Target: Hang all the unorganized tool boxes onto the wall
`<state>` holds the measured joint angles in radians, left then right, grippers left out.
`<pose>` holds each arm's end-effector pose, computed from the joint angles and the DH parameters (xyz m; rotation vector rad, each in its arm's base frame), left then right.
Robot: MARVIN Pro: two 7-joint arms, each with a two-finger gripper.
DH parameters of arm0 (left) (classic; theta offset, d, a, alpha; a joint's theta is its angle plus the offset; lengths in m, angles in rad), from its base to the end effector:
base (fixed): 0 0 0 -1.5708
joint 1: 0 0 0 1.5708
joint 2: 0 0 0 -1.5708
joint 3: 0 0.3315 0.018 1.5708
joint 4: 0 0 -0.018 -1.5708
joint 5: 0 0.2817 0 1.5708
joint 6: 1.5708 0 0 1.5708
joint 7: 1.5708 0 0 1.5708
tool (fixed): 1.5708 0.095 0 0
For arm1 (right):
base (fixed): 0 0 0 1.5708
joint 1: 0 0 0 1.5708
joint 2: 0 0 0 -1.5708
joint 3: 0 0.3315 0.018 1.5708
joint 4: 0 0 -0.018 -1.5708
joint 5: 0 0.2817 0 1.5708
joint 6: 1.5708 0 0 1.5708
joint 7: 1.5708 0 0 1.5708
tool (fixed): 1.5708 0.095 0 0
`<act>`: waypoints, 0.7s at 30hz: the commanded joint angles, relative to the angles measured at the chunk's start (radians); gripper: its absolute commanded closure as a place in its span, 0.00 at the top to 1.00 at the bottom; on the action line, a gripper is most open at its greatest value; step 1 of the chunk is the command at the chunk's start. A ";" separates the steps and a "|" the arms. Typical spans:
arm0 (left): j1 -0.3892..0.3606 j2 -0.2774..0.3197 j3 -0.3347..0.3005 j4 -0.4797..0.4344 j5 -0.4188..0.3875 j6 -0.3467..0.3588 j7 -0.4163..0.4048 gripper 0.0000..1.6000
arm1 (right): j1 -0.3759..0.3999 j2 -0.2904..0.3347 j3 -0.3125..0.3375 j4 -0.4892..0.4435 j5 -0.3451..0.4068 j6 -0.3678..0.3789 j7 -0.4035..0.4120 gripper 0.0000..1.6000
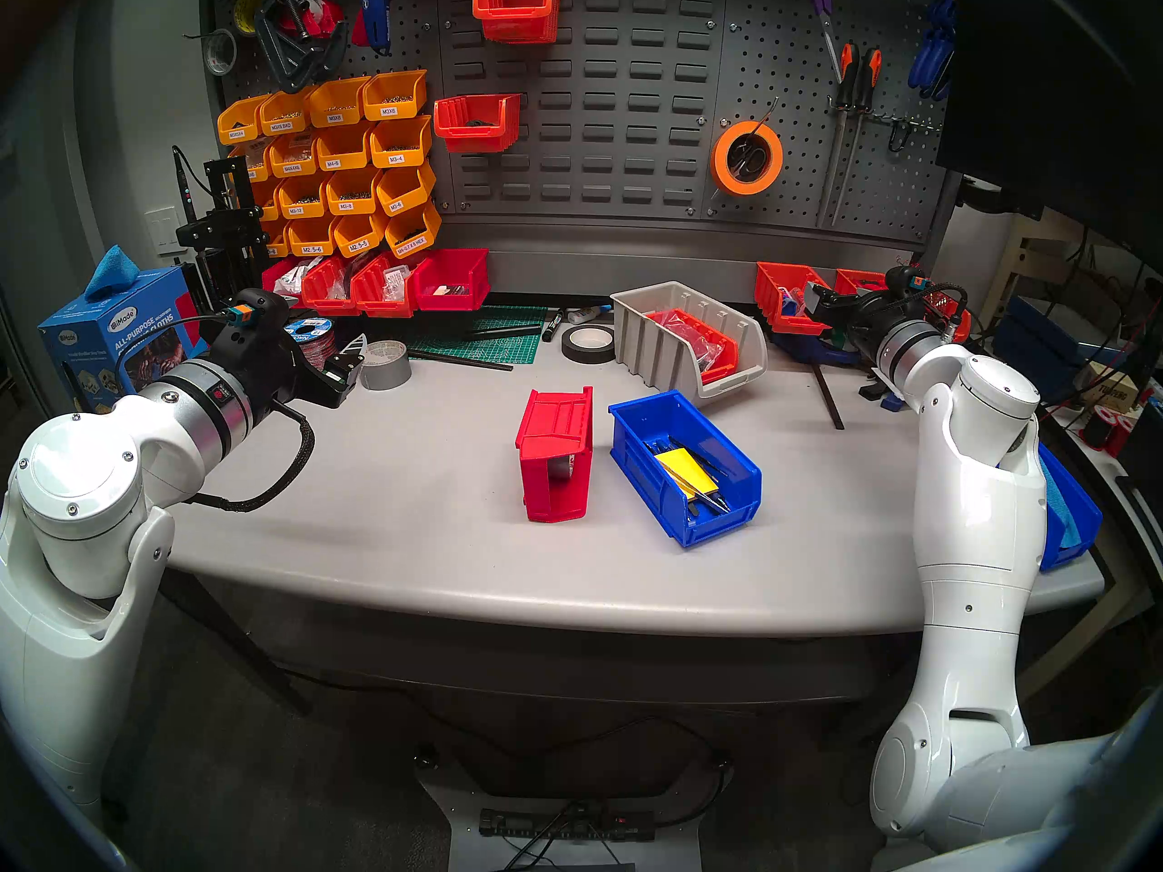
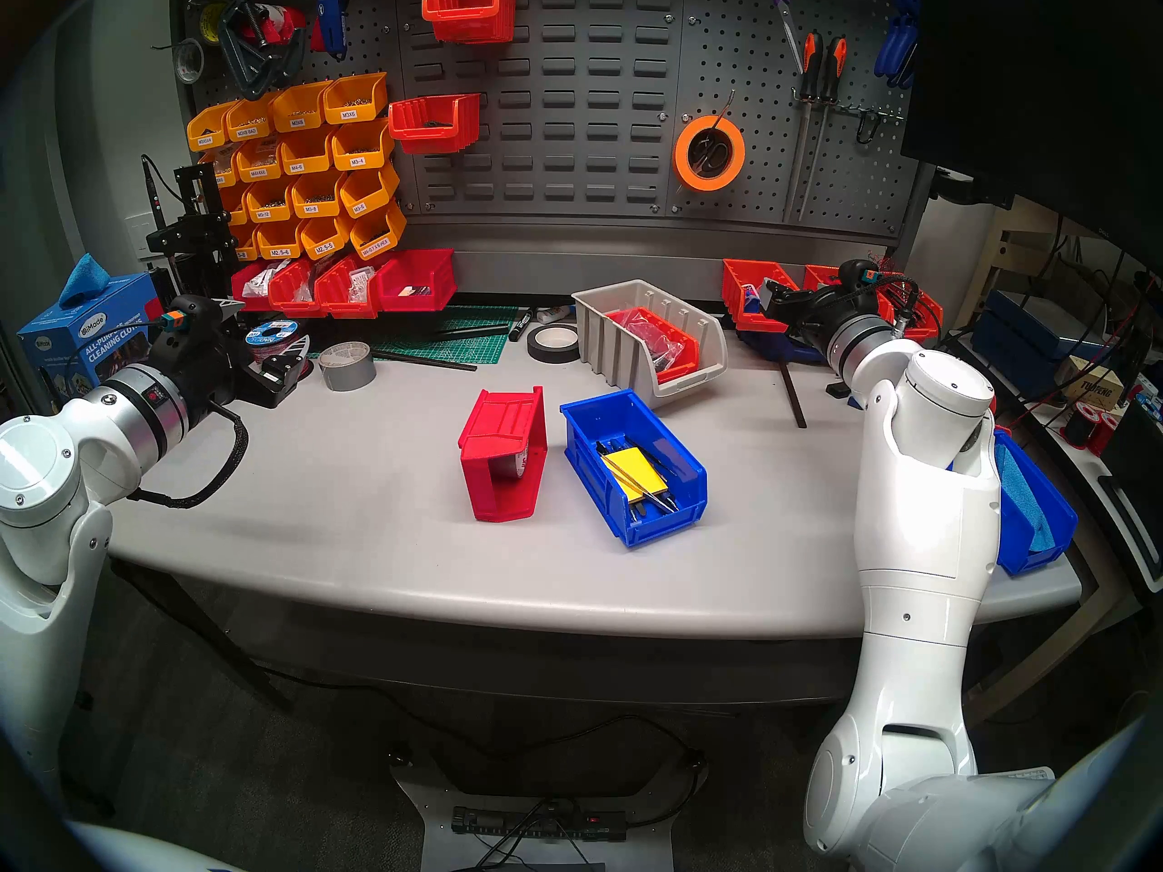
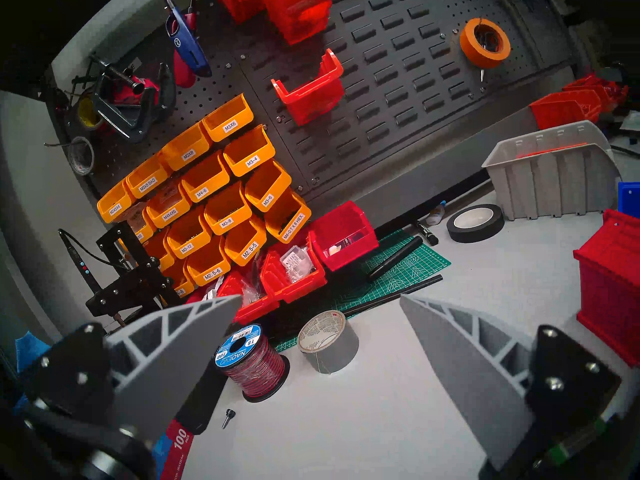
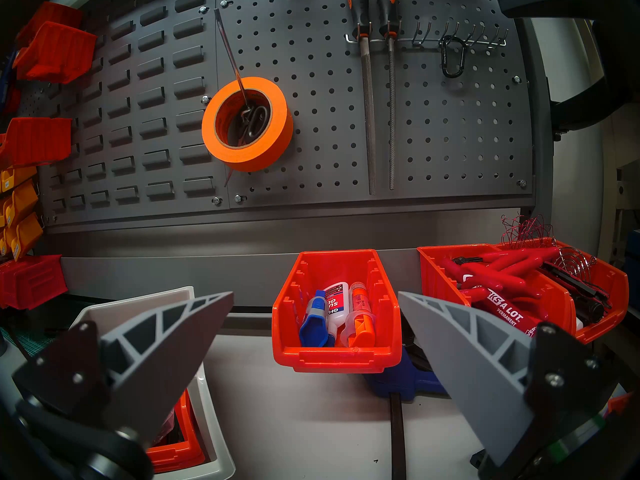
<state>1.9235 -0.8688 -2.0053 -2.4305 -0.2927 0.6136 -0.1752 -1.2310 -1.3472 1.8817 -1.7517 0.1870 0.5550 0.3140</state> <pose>0.2634 0.1411 -0.1127 -2.0025 0.6937 -1.9234 0.4529 -0.1509 -0.1574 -2.1353 0.0072 -2.2084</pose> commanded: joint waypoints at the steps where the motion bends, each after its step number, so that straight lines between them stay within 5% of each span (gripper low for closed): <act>1: 0.005 0.048 -0.054 -0.013 -0.015 -0.040 -0.077 1.00 | 0.005 0.001 0.000 -0.011 0.000 -0.002 0.000 1.00; 12: 0.067 0.075 -0.149 -0.013 -0.045 -0.062 -0.246 1.00 | 0.006 0.001 0.000 -0.010 0.001 -0.002 0.001 1.00; 21: 0.071 0.096 -0.164 -0.013 -0.072 -0.083 -0.341 1.00 | 0.006 0.001 0.000 -0.010 0.001 -0.002 0.001 1.00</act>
<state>1.9916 -0.7930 -2.1533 -2.4369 -0.3492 0.5486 -0.4739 -1.2310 -1.3472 1.8817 -1.7500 0.1871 0.5549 0.3141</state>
